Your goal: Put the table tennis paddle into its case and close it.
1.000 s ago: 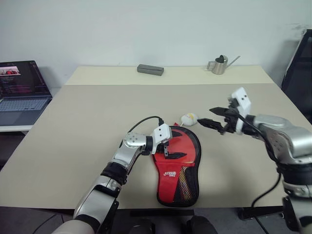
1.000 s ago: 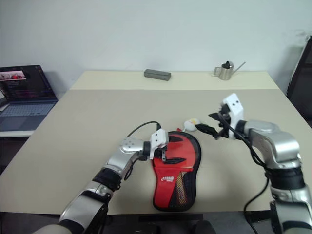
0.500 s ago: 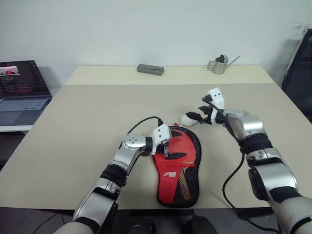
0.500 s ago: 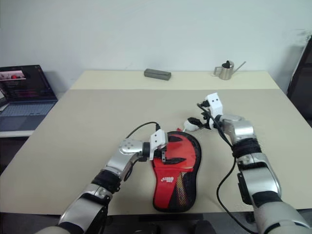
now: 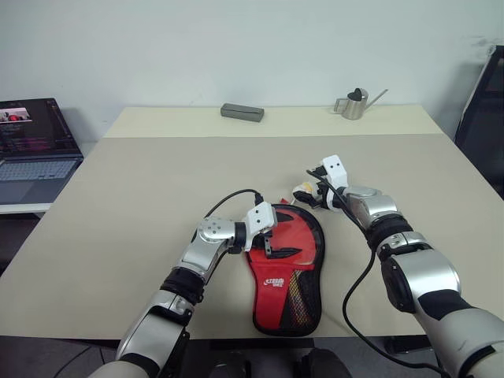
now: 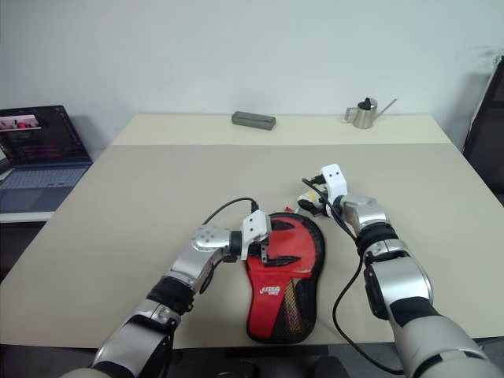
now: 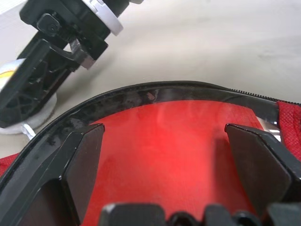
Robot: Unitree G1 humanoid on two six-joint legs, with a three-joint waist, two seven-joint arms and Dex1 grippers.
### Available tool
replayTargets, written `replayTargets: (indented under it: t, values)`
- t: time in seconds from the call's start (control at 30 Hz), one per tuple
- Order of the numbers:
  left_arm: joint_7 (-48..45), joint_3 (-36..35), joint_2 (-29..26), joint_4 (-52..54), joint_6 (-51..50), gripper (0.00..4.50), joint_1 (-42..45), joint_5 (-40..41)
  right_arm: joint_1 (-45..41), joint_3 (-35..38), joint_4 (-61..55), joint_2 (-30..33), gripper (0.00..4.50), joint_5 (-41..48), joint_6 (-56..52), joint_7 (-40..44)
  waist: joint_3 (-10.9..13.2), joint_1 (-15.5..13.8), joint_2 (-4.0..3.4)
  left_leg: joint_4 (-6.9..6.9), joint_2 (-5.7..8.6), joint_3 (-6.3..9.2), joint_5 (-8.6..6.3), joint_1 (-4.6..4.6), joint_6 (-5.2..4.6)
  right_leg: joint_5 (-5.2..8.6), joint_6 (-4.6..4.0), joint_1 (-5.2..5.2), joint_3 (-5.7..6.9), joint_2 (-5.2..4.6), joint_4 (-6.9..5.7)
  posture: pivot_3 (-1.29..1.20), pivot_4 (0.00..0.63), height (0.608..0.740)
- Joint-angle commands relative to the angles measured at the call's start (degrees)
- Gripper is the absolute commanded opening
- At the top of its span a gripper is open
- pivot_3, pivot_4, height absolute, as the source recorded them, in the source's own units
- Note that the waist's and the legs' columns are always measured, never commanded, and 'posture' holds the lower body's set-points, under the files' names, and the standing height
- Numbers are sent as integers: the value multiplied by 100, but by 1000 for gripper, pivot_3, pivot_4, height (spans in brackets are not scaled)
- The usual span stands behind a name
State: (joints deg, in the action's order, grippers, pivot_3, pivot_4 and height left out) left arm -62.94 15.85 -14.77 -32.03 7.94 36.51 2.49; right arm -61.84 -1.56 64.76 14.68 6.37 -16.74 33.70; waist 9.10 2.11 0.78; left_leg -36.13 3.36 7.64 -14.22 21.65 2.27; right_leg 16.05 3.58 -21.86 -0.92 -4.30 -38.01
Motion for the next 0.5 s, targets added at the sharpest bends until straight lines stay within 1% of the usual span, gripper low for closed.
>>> replayTargets:
  t: [0.03,0.13,0.27,0.33,0.37,0.4,0.5]
  values:
    - [-9,198,2,-163,-128,4500,-256,-170,-169,162,-1,9,3570,-25,161,-29,0,2,0,0,0,0,0,0,0,0,0,0,0,0,0,0,150,740]
    - [7,203,-14,-171,-154,4500,-289,-178,-151,179,-40,28,2487,-60,153,3,-1,9,-2,0,0,0,0,0,0,0,0,0,-1,0,-1,0,150,740]
    - [103,224,-19,-262,-166,4500,-319,-239,-45,134,-289,59,1230,-84,89,120,-2,10,-4,0,0,1,0,0,-1,0,0,0,0,0,-2,0,150,740]
    - [97,228,-22,-282,-190,4500,-341,-234,24,102,-455,75,855,-99,51,178,-3,10,-5,-1,0,1,0,-1,-1,0,0,1,0,0,-3,0,150,740]
    - [103,229,-26,-310,-182,4500,-351,-241,81,78,-594,97,752,-113,25,200,-5,10,-7,-1,0,1,0,-1,-1,0,0,1,0,0,-3,0,150,740]
    - [108,220,-23,-339,-200,4500,-359,-233,148,50,-759,127,660,-127,-12,233,-6,10,-9,-1,0,1,0,-1,-1,0,0,1,0,0,-3,0,150,740]
    - [100,189,-4,-473,-209,4500,-359,-205,411,-12,-1372,346,566,-189,-197,337,-9,4,-14,-1,0,1,-1,-1,-1,0,0,2,0,0,-2,0,150,740]
